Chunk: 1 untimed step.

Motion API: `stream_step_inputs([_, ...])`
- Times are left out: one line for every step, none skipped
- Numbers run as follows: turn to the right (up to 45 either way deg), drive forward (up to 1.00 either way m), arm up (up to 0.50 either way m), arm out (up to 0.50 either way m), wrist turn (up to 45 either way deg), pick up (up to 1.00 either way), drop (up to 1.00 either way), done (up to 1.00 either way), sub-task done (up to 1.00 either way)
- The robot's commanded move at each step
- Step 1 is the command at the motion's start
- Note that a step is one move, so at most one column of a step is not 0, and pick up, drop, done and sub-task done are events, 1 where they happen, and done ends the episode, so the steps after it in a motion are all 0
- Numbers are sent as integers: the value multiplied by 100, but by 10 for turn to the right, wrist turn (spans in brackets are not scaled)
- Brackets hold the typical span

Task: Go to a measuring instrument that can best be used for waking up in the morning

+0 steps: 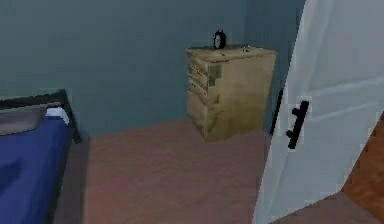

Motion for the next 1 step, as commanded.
stream_step_inputs([0, 100, 0, 0, 0, 0, 0, 0, 0])
